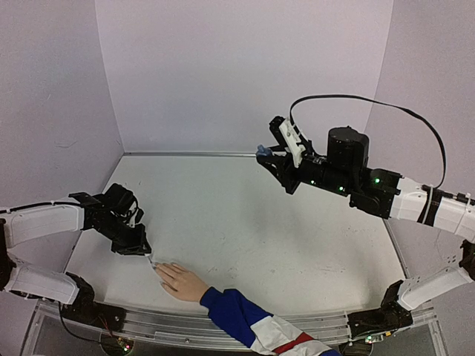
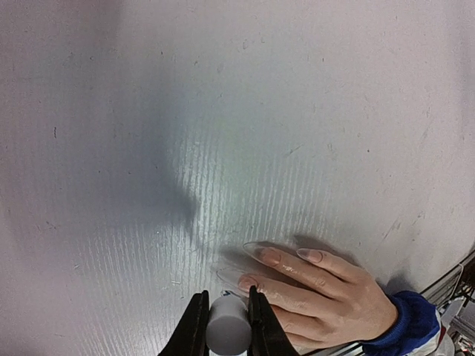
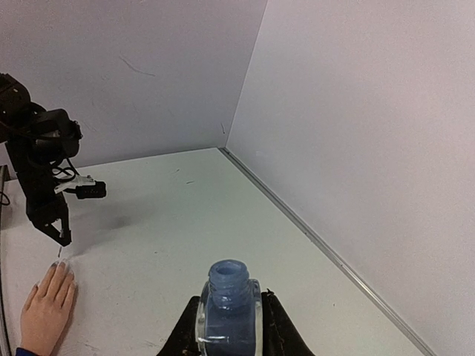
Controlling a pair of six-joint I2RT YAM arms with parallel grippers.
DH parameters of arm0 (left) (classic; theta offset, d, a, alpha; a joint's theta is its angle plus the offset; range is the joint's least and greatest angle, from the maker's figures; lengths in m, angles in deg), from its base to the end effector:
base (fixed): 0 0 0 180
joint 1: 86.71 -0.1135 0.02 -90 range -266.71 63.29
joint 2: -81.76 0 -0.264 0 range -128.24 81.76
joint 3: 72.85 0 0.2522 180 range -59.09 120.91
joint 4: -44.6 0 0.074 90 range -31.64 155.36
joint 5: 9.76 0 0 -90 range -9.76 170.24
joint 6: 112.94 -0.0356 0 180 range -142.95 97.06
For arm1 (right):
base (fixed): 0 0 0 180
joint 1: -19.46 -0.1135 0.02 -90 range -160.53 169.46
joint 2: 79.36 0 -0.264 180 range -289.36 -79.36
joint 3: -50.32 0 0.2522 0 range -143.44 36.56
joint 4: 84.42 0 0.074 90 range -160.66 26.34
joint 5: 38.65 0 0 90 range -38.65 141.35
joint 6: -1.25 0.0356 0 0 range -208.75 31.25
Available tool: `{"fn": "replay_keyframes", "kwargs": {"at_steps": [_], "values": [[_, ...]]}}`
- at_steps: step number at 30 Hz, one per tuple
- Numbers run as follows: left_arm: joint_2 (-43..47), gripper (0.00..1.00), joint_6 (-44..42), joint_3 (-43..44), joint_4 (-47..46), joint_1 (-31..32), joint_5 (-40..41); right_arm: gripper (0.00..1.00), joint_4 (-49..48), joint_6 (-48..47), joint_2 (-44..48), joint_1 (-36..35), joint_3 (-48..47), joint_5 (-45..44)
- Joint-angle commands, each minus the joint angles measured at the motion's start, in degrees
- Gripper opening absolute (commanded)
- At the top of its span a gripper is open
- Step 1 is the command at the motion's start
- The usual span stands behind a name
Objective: Paint the nails
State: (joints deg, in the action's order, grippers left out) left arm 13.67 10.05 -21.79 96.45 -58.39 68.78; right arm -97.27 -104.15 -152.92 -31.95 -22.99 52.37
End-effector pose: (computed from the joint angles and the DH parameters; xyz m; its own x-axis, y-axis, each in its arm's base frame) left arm 0.1743 -0.1020 0.1830 -0.9762 -0.0801 -0.2013 -0.0043 0.9361 -0.3516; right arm 0.1894 0.2384 0.3895 0.3416 0.0024 -0.9398 -0.7278 0.6334 -0.2629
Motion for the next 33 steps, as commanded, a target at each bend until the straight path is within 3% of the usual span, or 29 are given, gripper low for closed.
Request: {"fn": "replay_keyframes", "kwargs": {"at_steps": [1,33], "values": [[0.18,0.00,-0.46,2.69,1.13,-0.28,-2.53,0.00,-4.32,0.19,1.00,0.18,-0.21,0.74],[-3.30,0.00,-1.35,2.10,-1.98,-0.20,-4.83,0.00,-4.26,0.19,0.70,0.19,-0.30,0.92]]}}
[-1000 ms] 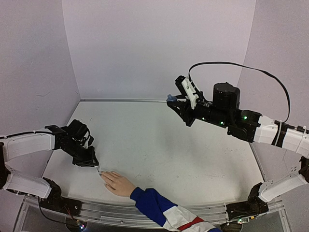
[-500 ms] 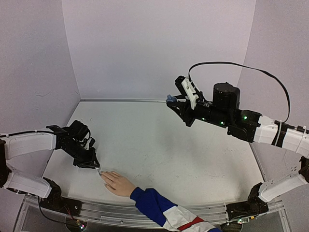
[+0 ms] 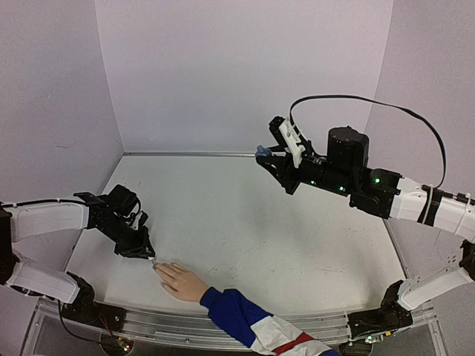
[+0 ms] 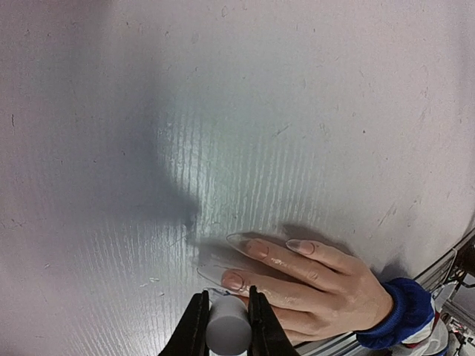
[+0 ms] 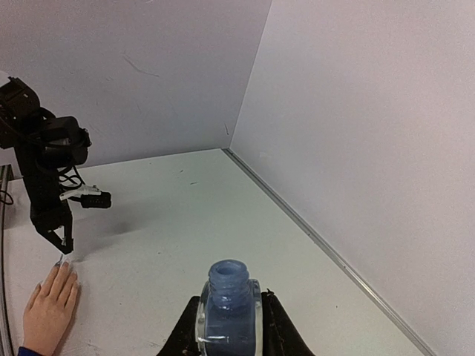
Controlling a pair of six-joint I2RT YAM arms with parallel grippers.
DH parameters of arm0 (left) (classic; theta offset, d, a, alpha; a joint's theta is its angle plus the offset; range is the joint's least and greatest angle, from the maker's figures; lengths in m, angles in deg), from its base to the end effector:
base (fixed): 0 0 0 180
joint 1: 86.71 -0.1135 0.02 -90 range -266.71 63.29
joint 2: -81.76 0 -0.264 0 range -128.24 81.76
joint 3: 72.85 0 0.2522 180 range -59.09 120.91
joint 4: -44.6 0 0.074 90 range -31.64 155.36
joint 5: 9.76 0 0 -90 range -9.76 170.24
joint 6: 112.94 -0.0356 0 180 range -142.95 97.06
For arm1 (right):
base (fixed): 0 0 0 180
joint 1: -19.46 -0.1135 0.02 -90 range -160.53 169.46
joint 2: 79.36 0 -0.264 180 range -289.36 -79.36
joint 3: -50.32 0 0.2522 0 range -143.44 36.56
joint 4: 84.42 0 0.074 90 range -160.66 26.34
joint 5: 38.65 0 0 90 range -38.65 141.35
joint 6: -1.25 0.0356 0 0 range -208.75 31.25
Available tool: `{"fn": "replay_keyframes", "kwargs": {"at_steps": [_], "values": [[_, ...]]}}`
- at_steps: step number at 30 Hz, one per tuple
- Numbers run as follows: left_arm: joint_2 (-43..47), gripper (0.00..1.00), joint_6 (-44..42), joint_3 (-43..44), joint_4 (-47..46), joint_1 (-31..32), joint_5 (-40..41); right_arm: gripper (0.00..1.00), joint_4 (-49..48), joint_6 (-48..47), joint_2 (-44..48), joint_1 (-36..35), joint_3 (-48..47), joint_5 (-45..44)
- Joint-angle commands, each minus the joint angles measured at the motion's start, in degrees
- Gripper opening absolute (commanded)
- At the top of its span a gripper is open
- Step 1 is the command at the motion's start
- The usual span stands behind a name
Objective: Paint the nails
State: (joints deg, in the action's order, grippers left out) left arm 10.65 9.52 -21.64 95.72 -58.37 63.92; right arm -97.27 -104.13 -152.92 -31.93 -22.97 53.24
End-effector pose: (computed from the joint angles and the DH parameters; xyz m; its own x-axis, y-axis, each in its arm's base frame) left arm 0.1773 -0.1070 0.1752 -0.9899 -0.0513 -0.1318 0.0056 0.9170 -0.3988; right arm 0.1891 0.2386 0.3894 0.3435 0.0054 -0.9391 -0.7363 0.6222 -0.2658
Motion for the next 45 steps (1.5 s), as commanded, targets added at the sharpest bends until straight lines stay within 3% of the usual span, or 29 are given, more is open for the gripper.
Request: {"fn": "replay_keyframes", "kwargs": {"at_steps": [1,45], "values": [[-0.29,0.00,-0.83,1.93,-1.29,-0.21,0.25,0.00,-4.24,0.17,0.69,0.16,-0.33,0.04],[-1.60,0.00,-0.96,3.00,-0.71,-0.21,6.26,0.00,-4.16,-0.19,-0.71,0.33,-1.03,-0.26]]}}
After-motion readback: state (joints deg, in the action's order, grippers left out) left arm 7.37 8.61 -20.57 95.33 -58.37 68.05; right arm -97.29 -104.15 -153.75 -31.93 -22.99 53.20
